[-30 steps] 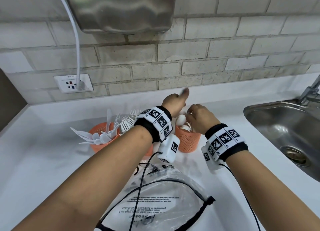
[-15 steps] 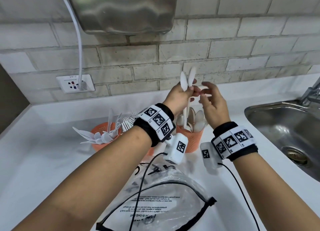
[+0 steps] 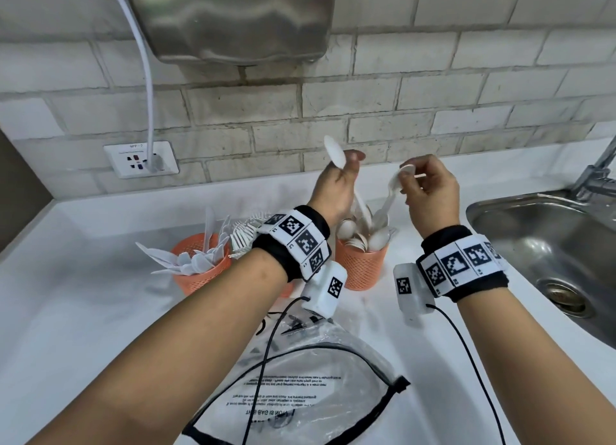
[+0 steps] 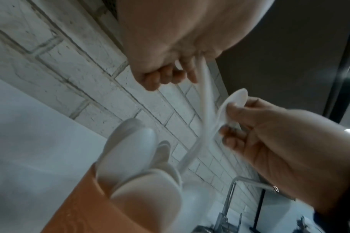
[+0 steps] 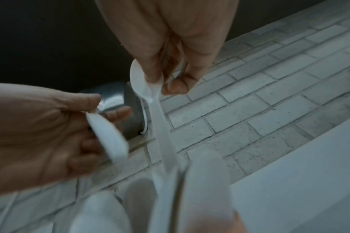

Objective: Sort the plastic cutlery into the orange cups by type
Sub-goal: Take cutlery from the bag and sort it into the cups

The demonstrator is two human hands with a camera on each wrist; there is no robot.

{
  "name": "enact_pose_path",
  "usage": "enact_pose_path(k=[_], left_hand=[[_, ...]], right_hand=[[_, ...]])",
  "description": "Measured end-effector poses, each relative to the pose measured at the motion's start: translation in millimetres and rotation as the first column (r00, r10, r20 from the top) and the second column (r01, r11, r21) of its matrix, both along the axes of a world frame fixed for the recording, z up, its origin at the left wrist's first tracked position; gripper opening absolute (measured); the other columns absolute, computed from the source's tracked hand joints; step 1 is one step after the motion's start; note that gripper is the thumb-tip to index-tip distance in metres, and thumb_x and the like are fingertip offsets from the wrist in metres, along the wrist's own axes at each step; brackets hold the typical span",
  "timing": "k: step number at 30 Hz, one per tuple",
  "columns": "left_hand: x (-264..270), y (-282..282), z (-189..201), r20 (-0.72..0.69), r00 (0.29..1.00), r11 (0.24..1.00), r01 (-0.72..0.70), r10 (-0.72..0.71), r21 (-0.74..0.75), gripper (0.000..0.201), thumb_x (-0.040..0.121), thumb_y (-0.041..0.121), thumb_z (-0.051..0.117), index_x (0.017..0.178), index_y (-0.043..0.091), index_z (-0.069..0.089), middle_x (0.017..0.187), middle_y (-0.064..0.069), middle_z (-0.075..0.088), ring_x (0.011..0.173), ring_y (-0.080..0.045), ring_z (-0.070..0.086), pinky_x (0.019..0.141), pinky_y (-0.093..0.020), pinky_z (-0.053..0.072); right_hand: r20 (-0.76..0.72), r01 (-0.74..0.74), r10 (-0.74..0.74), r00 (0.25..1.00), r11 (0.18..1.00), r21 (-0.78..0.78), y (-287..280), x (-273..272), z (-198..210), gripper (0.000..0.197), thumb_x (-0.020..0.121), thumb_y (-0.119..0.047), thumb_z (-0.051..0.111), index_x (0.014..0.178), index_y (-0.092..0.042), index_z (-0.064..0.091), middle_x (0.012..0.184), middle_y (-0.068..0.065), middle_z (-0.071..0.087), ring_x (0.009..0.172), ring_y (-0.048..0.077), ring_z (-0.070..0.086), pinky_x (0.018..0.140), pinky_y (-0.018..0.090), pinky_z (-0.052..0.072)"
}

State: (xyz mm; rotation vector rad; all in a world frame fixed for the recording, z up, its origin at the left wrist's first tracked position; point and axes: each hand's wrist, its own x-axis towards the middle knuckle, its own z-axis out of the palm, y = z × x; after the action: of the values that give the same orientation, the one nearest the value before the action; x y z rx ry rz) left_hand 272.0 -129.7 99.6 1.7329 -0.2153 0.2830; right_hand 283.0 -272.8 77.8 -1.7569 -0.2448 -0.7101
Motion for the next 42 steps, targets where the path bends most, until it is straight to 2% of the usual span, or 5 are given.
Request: enact_pose_path(k=[7,13,19,26,42], left_hand=[[1,8,-25,-0.041,0.999,0.979,0.032,-0.024,0.204,0.028,0.087,0.008,0.062,0.115,0.008,0.058,0.069,0.008,0.054,0.057,0.003,0.052,0.062,-0.011,0.043],[-2,11,-24,0.032,0.997,0.976,-0.071,0.066,0.205,0.04,0.092,0.027,0.056,0.127,0.012,0.042,0.081,-0.014,0.064,0.071,-0.025,0.06,0.077,-0.038,0.053],[-7,11,-21,0.136,0.987,0.95,-0.124,0.088,0.286,0.042,0.082,0.015,0.069,0.108,0.016,0.036,0.078,-0.006,0.059,0.057,-0.029,0.059,0.064,-0.034,0.053],[-11,0,-38,0.043,0.993,0.729,0.052,-0.111,0.683,0.027,0.097,0.009,0.04,0.116,-0.002,0.055,0.123,-0.018,0.044,0.108,-0.027,0.055,0.099,-0.025,0.039],[-12,12,-22,-0.109,0.992,0.734,0.025,0.066,0.678,0.037,0.088,0.015,0.059,0.124,0.022,0.059,0.122,-0.002,0.064,0.112,-0.018,0.06,0.1,-0.03,0.047]], right_hand=[[-0.255,-0.122,0.013,0.967,0.901,-0.416,6,-3,-33,0.014,0.083,0.0,0.056,0.073,-0.009,0.055,0.068,0.009,0.058,0.065,0.024,0.054,0.055,0.018,0.039],[-0.288,-0.187,0.068,0.955,0.894,-0.407,9,-10,-44,0.015,0.085,-0.003,0.056,0.098,-0.003,0.062,0.085,0.003,0.06,0.074,0.017,0.053,0.059,-0.003,0.037],[-0.274,-0.166,0.08,0.958,0.937,-0.308,1,-15,-50,0.021,0.082,0.003,0.057,0.094,-0.01,0.07,0.088,-0.001,0.064,0.07,-0.003,0.056,0.063,-0.002,0.039],[-0.26,-0.115,0.04,0.965,0.952,-0.282,1,-15,-52,0.019,0.083,-0.001,0.061,0.097,-0.005,0.073,0.097,0.01,0.072,0.084,0.014,0.062,0.079,0.011,0.047],[-0.337,-0.116,-0.028,0.941,0.91,-0.399,3,-29,-39,0.029,0.085,-0.007,0.056,0.111,-0.01,0.068,0.108,0.012,0.07,0.096,0.022,0.062,0.087,0.024,0.045]])
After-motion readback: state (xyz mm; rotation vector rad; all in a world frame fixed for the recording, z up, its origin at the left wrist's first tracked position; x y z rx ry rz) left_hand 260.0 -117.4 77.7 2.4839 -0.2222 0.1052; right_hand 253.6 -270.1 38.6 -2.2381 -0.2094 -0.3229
